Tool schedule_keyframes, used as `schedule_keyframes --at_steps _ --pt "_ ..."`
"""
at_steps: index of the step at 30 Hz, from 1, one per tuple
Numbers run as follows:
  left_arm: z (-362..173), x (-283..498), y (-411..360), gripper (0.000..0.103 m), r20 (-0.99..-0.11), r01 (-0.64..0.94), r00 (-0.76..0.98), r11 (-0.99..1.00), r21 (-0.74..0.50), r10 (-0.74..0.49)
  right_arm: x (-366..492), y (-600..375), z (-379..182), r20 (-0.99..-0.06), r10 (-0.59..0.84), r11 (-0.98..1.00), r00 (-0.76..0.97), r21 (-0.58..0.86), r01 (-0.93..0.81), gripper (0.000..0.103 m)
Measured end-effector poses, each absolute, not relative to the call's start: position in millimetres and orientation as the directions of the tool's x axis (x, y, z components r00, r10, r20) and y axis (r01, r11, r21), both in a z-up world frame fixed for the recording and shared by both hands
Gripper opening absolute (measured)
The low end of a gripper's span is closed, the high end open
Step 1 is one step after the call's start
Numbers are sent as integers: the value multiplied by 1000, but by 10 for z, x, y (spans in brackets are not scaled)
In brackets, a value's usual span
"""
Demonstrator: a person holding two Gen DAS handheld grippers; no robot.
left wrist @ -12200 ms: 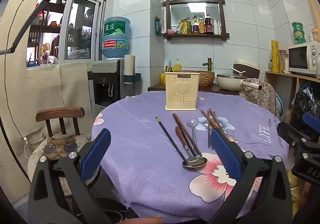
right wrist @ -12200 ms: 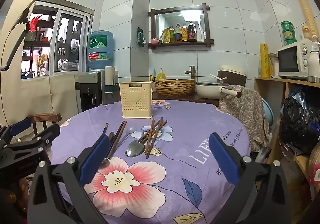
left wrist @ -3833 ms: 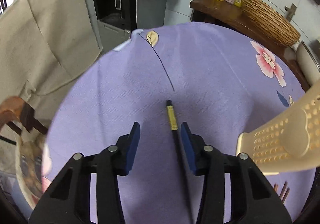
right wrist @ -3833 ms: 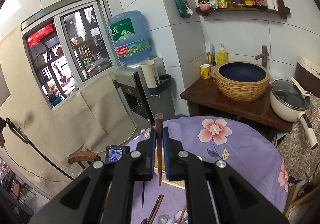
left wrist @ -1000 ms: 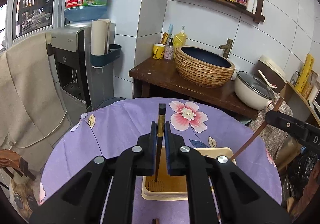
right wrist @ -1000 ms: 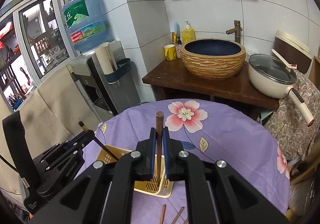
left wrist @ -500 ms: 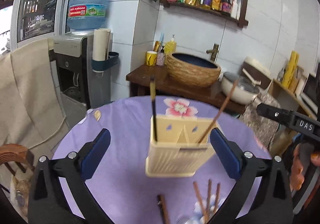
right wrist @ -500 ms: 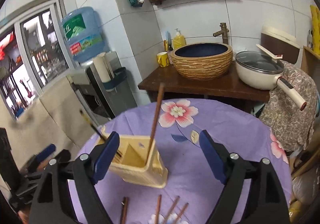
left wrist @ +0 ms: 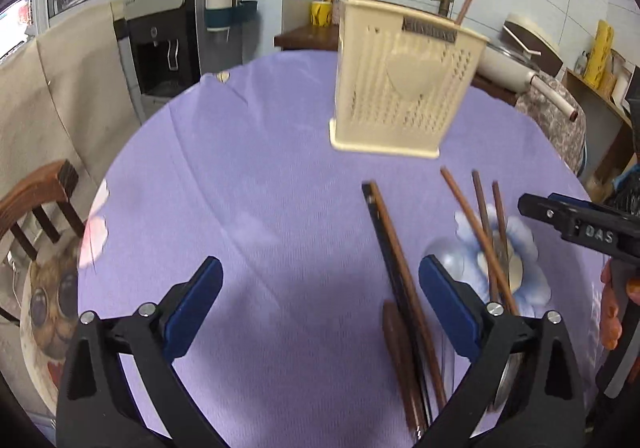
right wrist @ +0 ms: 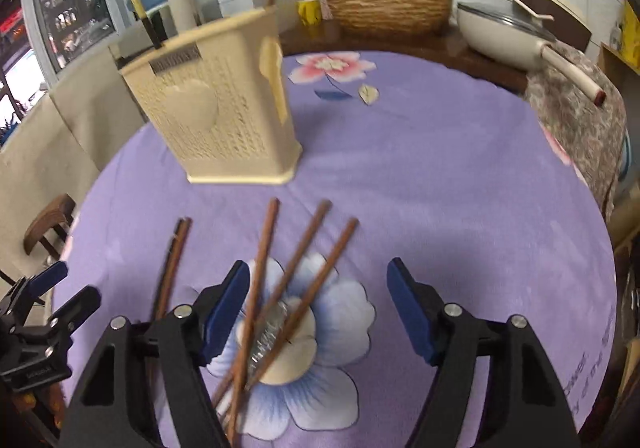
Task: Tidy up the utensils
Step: 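Grasp the wooden spoon with the left tool while the right tool grasps a brown chopstick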
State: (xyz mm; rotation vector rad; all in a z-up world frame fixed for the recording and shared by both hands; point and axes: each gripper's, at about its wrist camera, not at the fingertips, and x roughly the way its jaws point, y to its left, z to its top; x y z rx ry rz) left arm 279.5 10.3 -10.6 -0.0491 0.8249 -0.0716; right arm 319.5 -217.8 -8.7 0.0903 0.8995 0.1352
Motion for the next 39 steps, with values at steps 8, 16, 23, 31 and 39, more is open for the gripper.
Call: schedule_keyframes --at_steps 8,16,23,31,39 --pt "-249 2531 -66 63 -765 122 628 989 -87 -145 3044 -2222 -332 -797 123 990 591 138 -21 46" --pt "-387 2505 -197 48 -802 152 573 984 -96 -167 3009 -2185 -316 -794 130 990 594 140 -30 42" --pt "-419 2511 -255 32 -807 161 565 982 -95 -170 3037 -2100 -279 -793 144 989 592 133 -63 42" --pt "-439 2579 -202 31 -817 144 554 985 -97 -161 3192 -1835 -179 -788 169 984 592 101 -147 42" --pt "-451 2602 -327 29 -818 152 561 987 -47 -126 3282 -1740 -192 -795 156 985 586 80 -154 41"
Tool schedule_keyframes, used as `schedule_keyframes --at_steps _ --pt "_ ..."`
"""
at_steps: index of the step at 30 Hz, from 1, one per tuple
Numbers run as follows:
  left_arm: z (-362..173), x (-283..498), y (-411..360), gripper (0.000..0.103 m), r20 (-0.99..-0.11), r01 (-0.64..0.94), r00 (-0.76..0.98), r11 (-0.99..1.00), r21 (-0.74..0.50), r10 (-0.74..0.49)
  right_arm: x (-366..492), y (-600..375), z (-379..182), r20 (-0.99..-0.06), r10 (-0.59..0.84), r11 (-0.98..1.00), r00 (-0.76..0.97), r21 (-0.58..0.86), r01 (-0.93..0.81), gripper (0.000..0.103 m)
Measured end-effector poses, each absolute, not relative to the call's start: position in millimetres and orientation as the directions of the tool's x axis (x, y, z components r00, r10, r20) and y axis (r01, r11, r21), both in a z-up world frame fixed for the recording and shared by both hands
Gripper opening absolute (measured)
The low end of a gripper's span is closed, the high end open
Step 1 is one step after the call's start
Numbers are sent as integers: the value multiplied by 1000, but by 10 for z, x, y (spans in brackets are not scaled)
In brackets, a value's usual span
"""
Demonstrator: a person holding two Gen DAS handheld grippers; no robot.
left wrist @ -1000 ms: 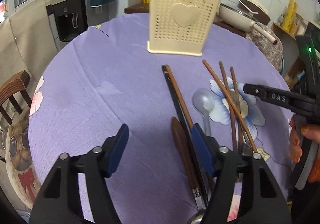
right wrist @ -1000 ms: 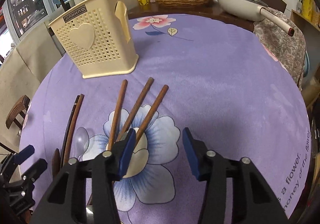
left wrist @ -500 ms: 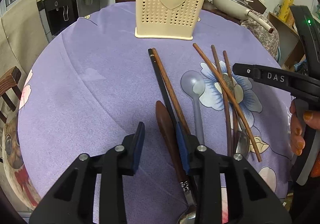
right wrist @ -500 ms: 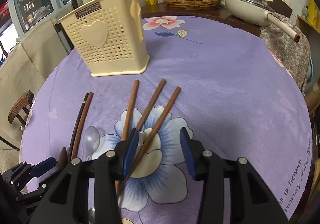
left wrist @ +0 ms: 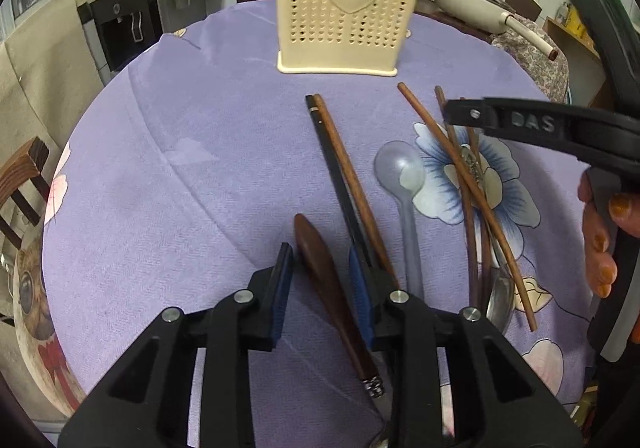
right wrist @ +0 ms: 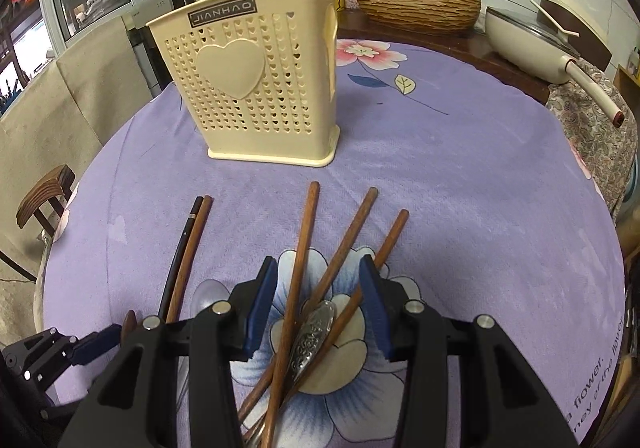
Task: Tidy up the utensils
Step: 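Grasp the wooden spoon with the left tool while the right tool grasps a brown chopstick, then carry the wooden spoon and chopstick over the caddy and lower them in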
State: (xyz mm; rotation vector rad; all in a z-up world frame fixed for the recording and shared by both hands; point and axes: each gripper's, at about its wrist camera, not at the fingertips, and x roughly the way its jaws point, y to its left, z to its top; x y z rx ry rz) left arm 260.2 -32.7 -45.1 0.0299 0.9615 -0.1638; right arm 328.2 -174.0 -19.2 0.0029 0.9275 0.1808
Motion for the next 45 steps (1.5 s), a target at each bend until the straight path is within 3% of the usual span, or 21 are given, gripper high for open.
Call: schedule_keyframes --at_steps 7,19,21,34,45 --pt "-451 2639 -368 21 -820 163 560 986 -35 -121 3563 -1541 -268 -809 116 984 576 14 -179 33" --pt "-453 2724 -394 19 -819 179 556 983 -47 -140 3914 -1434 -449 -847 112 988 520 37 -153 19" --pt "-452 2734 -402 19 -820 185 555 982 -40 -138 3925 -1445 -450 -844 126 986 521 50 -157 8" --pt "-387 2841 -358 16 -814 183 561 982 -52 -148 3926 -1577 -350 -820 204 976 535 131 -171 7" --pt "462 2592 -111 16 -664 194 720 977 -87 -202 3391 -1817 536 -671 346 938 656 222 -267 7"
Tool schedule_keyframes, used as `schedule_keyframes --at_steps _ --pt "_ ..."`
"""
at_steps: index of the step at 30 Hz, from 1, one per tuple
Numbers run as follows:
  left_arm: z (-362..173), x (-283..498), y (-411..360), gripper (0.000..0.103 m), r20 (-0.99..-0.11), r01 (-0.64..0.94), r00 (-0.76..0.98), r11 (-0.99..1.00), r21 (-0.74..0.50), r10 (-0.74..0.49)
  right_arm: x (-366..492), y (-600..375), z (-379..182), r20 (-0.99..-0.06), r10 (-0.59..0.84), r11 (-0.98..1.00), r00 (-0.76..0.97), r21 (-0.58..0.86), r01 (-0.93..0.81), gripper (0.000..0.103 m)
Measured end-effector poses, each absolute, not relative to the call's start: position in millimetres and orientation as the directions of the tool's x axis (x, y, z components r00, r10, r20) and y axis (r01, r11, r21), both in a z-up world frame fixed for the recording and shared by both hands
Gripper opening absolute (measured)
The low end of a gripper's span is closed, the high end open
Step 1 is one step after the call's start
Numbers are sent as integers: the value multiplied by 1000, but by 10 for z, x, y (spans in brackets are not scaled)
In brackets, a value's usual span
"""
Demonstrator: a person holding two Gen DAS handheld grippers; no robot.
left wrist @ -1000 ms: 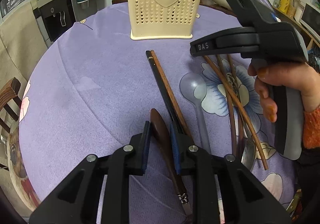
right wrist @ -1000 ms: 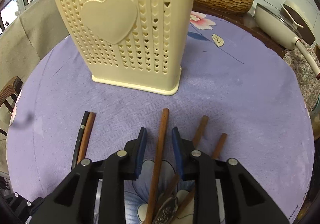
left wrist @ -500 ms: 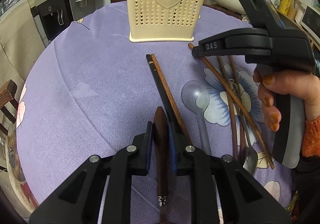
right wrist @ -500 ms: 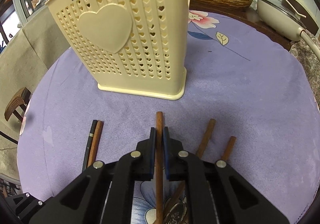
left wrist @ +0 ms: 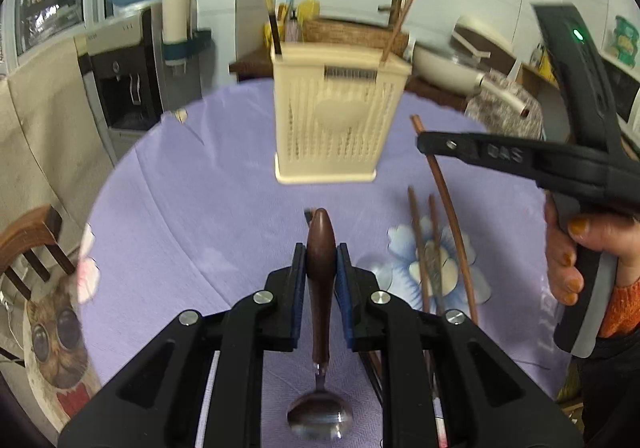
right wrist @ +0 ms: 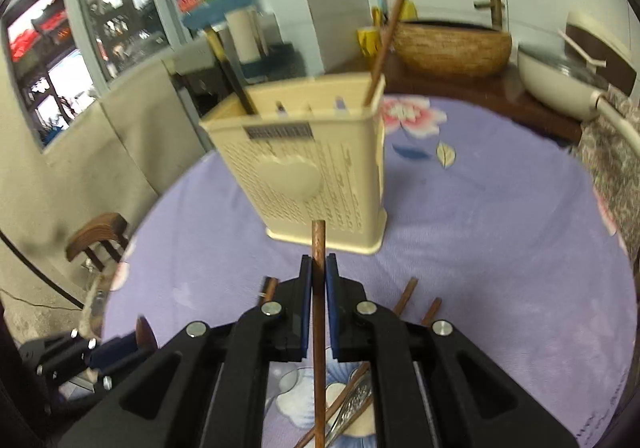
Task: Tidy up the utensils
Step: 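Carry the wooden spoon and chopstick over the caddy and lower them in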
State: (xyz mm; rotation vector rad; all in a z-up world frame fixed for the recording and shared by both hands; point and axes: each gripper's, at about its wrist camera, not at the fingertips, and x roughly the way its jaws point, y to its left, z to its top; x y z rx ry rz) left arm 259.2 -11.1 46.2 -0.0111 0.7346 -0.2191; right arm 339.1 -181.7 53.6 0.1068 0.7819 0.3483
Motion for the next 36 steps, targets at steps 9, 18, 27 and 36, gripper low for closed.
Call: schedule_keyframes --at_steps 9,18,27,36 --pt "766 2505 104 16 -600 172 779 983 -71 -180 2762 -2044 1285 -573 412 907 709 184 -379 7" --pt "802 2616 90 15 -607 182 770 980 -84 -195 2651 -2060 1476 -561 417 902 715 161 -400 7" --pt "960 2651 132 16 -580 190 790 978 -82 -202 2669 -1985 1605 -550 422 897 720 140 -419 7" --pt "1452 2891 157 16 -541 237 800 965 -112 -259 2912 -1973 1997 -494 467 881 733 193 -432 7"
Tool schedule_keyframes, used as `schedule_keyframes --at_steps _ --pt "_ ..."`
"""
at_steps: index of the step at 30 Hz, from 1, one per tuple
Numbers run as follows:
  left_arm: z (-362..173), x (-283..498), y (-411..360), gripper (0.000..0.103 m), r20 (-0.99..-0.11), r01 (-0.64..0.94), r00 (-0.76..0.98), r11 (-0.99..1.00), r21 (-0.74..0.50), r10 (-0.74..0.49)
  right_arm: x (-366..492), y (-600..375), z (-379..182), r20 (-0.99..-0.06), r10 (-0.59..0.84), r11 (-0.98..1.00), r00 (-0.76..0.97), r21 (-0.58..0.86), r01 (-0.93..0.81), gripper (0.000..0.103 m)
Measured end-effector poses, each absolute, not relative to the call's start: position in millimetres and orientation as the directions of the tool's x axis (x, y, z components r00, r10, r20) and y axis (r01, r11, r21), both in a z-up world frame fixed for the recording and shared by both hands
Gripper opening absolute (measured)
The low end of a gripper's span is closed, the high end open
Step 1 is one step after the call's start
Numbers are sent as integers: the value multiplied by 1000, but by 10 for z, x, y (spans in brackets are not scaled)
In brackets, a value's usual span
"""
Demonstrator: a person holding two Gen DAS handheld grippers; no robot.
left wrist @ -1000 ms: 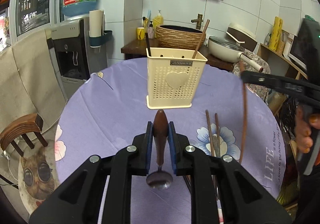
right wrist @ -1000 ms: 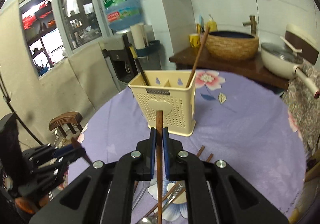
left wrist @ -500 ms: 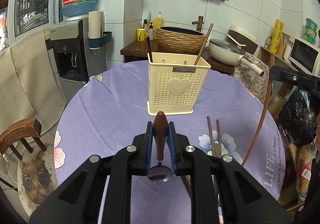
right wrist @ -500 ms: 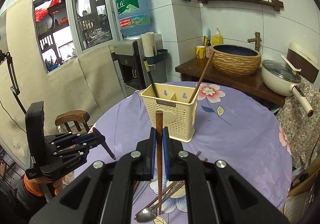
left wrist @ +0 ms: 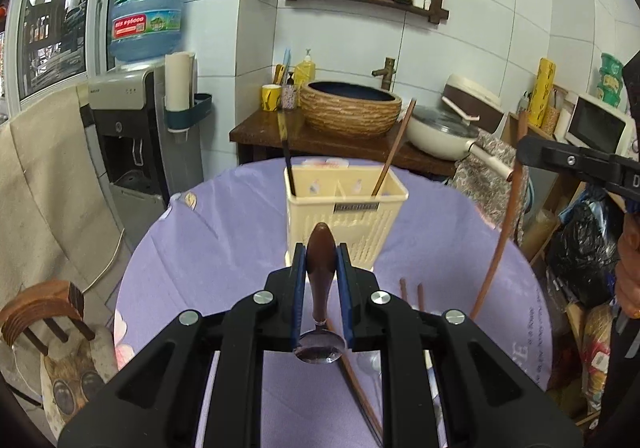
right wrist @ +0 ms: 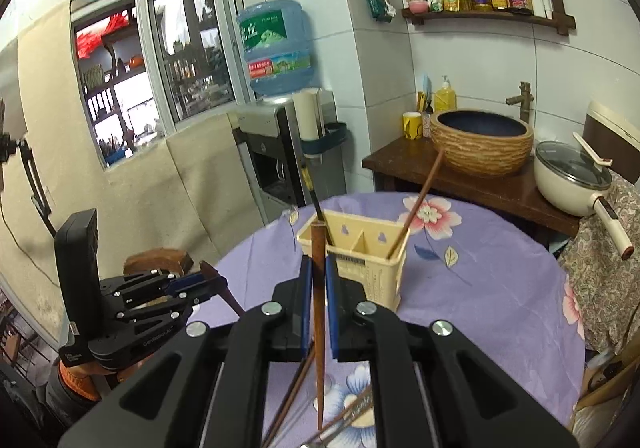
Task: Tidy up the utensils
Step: 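Carry the wooden spoon and chopstick over the caddy and lower them in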
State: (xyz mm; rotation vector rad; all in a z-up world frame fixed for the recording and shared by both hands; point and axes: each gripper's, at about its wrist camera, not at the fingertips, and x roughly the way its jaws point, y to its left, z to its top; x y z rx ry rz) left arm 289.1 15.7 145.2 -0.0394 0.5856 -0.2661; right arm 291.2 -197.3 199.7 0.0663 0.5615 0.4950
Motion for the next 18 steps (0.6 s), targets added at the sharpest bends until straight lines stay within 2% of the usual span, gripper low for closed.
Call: schedule_keyframes --at_steps 7,11,15,18 --pt "2278 3318 136 16 -471 247 836 960 -135 -282 3341 -1985 2622 -411 463 886 785 229 -403 7" --pt "2643 3646 48 16 -436 208 866 970 -127 -243 3636 -1986 2989 -349 407 911 844 219 -349 7" --pt "2739 4007 -48 16 -444 169 873 979 -112 -201 3927 -2012 3102 -310 341 934 888 220 -282 7" --pt "2592 4258 -125 16 -482 150 856 982 -114 -187 4121 -2016 2957 -333 295 949 896 213 -233 7"
